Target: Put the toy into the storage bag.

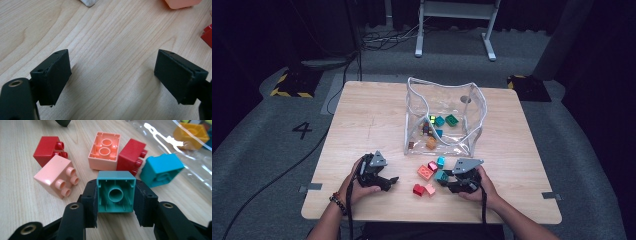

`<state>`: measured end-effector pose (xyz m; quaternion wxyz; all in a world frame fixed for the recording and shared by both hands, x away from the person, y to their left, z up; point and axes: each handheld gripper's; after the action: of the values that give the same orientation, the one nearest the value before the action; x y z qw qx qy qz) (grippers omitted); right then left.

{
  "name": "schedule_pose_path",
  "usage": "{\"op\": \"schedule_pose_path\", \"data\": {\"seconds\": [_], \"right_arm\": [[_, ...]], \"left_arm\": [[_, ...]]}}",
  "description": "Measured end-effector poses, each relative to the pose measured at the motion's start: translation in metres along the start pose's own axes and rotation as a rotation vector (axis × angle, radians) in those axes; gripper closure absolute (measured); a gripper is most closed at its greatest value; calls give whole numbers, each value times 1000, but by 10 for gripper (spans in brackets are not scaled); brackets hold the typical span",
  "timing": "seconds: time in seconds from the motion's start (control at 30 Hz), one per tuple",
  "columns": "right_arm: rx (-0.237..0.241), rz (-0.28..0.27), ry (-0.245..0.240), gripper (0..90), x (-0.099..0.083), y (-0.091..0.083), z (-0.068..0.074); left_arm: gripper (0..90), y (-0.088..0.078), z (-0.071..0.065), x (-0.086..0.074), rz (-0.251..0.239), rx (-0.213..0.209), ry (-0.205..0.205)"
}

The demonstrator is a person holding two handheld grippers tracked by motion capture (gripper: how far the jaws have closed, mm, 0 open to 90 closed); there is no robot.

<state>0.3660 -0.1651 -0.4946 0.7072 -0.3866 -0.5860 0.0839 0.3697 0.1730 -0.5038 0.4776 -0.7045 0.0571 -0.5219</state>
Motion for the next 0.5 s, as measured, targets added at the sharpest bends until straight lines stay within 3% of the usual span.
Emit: {"op": "schedule_pose_path", "data": {"seconds": [0.33, 0.5], "right_arm": [[-54, -41, 5, 590, -5, -38, -24], [-106, -66, 48, 590, -15, -62, -42]], "left_arm": [[141, 0, 0, 0, -1, -3, -5], [141, 0, 0, 0, -1, -3, -5]]}}
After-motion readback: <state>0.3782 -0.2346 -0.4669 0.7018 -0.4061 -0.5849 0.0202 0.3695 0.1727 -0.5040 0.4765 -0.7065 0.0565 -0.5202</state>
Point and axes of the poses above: each handheld gripper's, and its own axes: y roughly forward along the jaws, x roughly out of its top, z roughly to its left, and after that the axes turned 2 degrees about y, right-handed
